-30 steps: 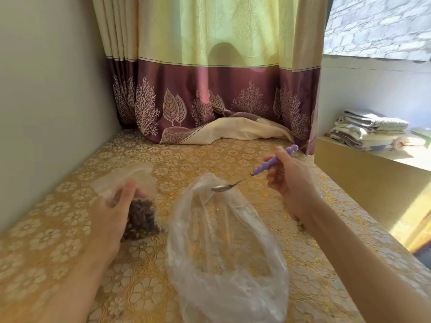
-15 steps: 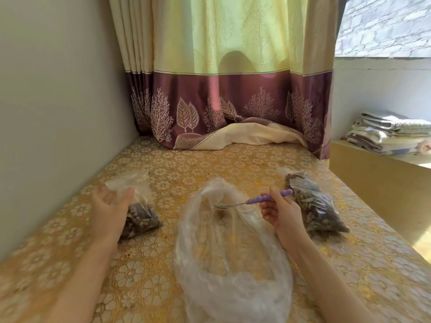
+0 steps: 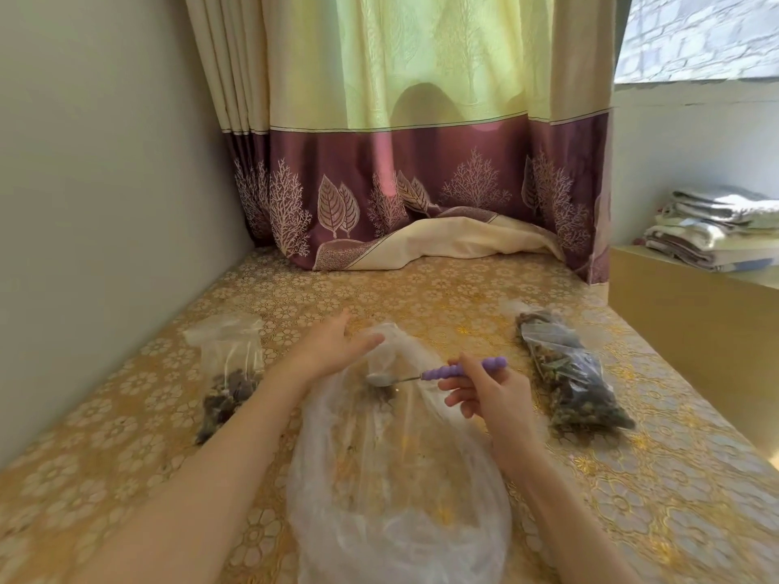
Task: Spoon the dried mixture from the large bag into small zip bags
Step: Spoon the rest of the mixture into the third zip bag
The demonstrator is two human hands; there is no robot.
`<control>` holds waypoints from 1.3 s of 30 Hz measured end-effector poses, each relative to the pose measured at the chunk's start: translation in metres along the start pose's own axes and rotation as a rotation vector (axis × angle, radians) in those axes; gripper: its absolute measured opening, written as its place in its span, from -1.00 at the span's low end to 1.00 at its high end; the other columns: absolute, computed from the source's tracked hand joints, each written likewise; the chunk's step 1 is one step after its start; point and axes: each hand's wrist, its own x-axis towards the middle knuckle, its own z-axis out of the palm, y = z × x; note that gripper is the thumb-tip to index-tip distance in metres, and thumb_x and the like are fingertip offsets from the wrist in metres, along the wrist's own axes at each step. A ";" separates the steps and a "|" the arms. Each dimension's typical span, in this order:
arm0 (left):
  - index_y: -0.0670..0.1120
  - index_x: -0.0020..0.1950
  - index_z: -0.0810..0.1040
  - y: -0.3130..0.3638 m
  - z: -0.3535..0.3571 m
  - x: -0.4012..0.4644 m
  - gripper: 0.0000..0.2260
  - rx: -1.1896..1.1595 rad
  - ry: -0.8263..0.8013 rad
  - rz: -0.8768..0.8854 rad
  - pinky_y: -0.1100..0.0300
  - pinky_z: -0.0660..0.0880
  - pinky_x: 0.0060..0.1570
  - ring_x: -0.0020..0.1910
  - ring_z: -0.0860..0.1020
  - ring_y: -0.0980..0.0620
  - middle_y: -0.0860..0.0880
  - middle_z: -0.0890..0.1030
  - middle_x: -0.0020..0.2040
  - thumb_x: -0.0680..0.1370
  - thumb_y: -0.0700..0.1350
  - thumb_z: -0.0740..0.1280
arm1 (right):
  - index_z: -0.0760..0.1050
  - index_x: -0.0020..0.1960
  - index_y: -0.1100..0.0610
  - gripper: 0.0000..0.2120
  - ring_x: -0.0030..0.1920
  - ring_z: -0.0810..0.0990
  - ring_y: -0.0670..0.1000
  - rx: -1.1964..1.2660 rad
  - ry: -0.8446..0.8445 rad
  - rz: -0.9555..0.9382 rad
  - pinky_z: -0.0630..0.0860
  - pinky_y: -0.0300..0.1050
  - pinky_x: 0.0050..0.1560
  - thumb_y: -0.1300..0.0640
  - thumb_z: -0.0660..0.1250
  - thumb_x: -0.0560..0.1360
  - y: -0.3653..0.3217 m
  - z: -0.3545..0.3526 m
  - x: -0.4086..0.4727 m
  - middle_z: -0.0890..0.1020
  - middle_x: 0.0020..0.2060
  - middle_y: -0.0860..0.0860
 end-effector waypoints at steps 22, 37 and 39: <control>-0.06 -0.22 0.58 0.038 -0.016 -0.020 -0.87 -0.430 0.492 0.387 0.45 0.35 -0.24 -0.28 0.45 0.17 0.09 0.57 -0.24 0.42 -0.28 0.44 | 0.71 -0.22 -0.01 -0.71 -0.31 0.56 -0.02 0.138 -0.018 -0.152 0.48 -0.24 -0.36 0.16 0.28 0.55 -0.010 0.008 -0.008 0.70 -0.18 0.18; -0.04 0.41 0.34 0.035 -0.021 -0.025 -0.44 -0.395 0.315 0.370 0.28 0.25 0.28 0.26 0.33 0.21 0.13 0.40 0.28 0.45 -0.11 0.44 | 0.70 -0.27 -0.12 -0.68 -0.34 0.57 -0.09 -0.087 0.006 -0.159 0.46 -0.25 -0.43 0.19 0.32 0.54 0.000 0.002 -0.002 0.70 -0.23 0.04; -0.04 0.49 0.17 0.028 -0.014 -0.031 -0.31 -0.264 0.335 0.286 0.09 0.19 0.38 0.39 0.23 0.08 0.03 0.28 0.42 0.45 -0.04 0.44 | 0.68 -0.29 -0.17 -0.65 -0.35 0.58 -0.09 -0.102 0.011 -0.178 0.47 -0.26 -0.44 0.20 0.33 0.53 -0.001 0.002 -0.002 0.70 -0.25 -0.02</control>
